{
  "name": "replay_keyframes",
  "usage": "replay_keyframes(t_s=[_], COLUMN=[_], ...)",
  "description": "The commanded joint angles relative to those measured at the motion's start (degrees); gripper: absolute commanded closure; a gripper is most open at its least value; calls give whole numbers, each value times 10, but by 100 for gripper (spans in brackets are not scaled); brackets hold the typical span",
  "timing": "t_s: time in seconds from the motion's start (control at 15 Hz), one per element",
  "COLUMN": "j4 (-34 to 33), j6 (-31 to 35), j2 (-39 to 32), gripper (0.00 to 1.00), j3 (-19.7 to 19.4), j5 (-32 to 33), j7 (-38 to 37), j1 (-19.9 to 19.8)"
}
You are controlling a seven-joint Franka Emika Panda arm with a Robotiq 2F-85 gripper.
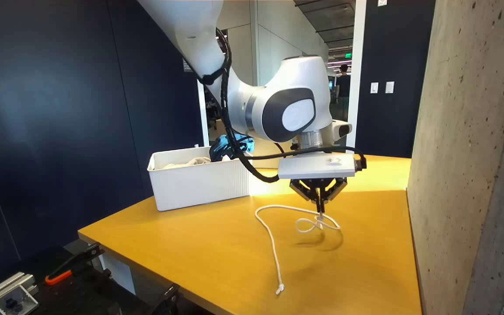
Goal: Remove the white rope from the white basket and put it on the table
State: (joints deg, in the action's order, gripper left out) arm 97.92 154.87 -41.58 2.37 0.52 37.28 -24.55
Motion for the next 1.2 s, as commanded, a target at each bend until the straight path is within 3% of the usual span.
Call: replay_keyframes(t_s=[0.0, 0.2, 0.4, 0.53, 0.73, 0.93, 1.13], j4=[76, 128, 111, 98, 108, 134, 175], j6=[43, 99, 82, 98, 137, 210, 324], j2=[65, 105, 79, 54, 48, 56, 63], gripper=[99, 99, 99, 99, 99, 99, 99], j3=[-20, -24, -51, -119, -188, -252, -359], j5=[11, 14, 35, 88, 154, 192, 205], j7=[-19, -21, -46, -110, -191, -251, -300], j1=[10, 9, 30, 82, 133, 188, 279])
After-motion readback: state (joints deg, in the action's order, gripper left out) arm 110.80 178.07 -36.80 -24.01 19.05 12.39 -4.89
